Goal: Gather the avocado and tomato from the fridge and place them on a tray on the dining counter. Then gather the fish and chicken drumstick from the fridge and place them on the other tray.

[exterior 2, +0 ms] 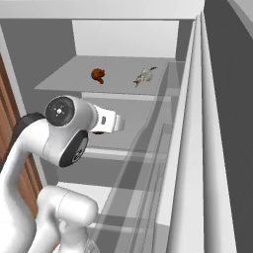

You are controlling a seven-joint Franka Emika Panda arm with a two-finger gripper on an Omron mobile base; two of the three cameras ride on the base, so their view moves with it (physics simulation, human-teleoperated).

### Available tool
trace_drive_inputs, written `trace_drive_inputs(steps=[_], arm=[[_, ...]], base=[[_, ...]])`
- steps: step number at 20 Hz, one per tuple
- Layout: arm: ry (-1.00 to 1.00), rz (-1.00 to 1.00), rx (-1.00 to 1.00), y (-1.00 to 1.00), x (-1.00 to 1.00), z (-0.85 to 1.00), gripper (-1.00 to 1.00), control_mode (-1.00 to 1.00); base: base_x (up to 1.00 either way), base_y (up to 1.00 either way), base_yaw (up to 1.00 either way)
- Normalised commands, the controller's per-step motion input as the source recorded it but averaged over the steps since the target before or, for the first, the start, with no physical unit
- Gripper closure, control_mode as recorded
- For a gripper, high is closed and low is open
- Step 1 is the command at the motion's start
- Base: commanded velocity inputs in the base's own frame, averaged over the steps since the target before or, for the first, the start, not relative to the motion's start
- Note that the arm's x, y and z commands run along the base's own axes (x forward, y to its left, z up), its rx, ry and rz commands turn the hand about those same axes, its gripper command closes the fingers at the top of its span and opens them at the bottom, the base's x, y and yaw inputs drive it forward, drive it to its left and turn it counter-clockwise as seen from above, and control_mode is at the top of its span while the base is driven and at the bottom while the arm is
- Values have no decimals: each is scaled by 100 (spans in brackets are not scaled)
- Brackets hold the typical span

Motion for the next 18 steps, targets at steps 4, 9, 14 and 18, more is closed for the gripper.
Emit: trace_drive_inputs(steps=[4,9,14,18], arm=[[-21,4,0,32,-98,41,100,-100],[-12,11,-2,73,-87,51,100,-100],[0,3,0,10,-16,9,100,100],[0,0,0,0,0,0,100,100]], base=[[0,0,0],[0,0,0],[-79,18,9],[-100,-21,7]])
